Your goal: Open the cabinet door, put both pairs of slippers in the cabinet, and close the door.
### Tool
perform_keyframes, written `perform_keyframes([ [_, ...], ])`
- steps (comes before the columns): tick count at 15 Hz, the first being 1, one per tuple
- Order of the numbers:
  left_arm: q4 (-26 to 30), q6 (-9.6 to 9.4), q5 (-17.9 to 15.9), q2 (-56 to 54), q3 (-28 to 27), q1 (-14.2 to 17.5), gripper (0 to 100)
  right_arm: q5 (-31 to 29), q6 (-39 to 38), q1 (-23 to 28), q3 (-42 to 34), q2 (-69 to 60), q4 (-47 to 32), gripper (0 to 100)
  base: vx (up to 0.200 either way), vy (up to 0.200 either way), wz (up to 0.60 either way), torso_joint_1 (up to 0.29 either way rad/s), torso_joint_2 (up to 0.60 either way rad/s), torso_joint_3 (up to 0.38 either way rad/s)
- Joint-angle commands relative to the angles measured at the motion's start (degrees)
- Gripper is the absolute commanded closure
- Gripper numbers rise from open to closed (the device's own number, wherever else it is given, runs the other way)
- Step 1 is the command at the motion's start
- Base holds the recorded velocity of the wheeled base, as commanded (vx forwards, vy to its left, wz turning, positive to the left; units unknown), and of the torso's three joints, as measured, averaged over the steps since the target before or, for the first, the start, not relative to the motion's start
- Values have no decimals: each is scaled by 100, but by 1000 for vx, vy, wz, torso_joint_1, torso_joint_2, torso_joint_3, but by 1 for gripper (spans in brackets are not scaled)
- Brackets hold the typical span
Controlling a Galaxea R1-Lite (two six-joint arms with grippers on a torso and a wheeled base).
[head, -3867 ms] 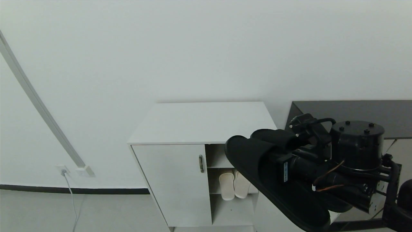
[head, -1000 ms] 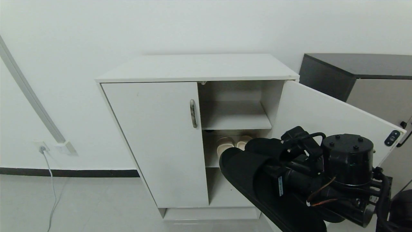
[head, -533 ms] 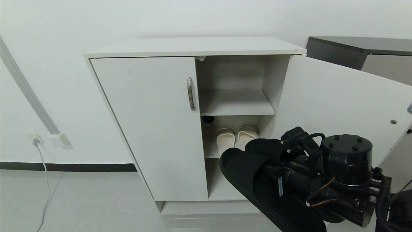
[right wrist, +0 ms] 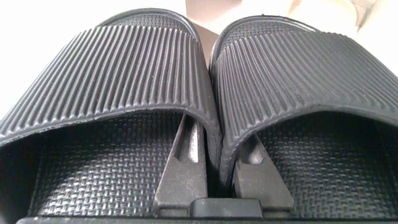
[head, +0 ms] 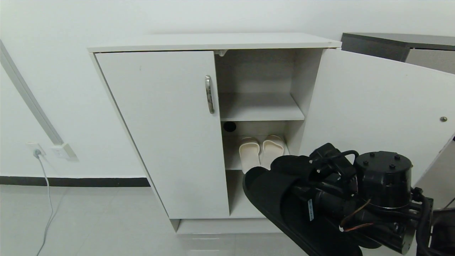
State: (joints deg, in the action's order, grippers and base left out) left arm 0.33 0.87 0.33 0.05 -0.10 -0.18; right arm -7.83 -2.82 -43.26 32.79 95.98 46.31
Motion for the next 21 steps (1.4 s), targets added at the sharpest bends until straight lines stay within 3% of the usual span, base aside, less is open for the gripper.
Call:
perform_keyframes([
  [1, 2, 1, 2, -5, 1, 1, 100, 9, 0, -7, -71, -9, 18, 100, 0, 0, 0, 0, 0, 0],
  [21, -7, 1, -7, 4, 1, 1, 100, -8, 176, -209, -229, 26, 256, 100, 0, 10, 0, 0, 0, 0],
])
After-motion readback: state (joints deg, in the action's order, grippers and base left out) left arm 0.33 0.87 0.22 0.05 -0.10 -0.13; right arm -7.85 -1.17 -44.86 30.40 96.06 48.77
